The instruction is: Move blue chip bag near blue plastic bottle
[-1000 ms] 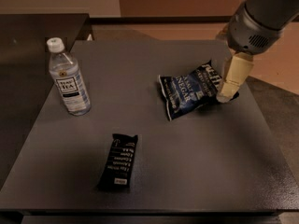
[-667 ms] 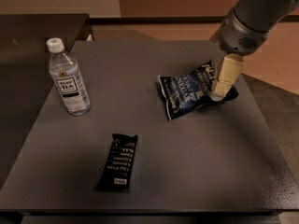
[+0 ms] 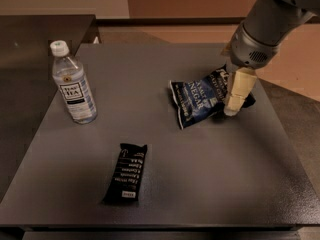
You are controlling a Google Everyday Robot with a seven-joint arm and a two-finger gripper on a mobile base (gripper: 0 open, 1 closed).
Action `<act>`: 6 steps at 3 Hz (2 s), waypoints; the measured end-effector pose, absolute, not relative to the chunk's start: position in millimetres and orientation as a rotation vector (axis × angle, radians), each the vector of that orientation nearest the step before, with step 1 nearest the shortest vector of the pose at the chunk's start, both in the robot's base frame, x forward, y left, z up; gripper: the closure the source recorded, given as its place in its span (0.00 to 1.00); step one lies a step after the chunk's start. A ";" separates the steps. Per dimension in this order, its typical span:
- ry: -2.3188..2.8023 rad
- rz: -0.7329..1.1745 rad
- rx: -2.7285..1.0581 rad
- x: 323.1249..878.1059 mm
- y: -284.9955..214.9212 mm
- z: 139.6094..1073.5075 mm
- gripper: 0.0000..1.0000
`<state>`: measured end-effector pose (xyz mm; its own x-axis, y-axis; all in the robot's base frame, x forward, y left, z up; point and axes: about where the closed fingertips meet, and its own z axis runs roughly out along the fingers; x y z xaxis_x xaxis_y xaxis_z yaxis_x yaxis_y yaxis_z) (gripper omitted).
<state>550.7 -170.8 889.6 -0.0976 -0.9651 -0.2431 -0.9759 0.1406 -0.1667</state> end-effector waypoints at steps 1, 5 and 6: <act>2.133 0.062 -1.916 546.6 -168.8 879.1 0.05; 2.061 0.116 -1.977 558.5 -113.9 890.9 0.92; 2.015 0.165 -2.016 557.4 -68.6 901.8 1.00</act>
Offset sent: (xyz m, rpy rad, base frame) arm -0.0078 0.0113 -0.0343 -0.0303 0.0488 0.0571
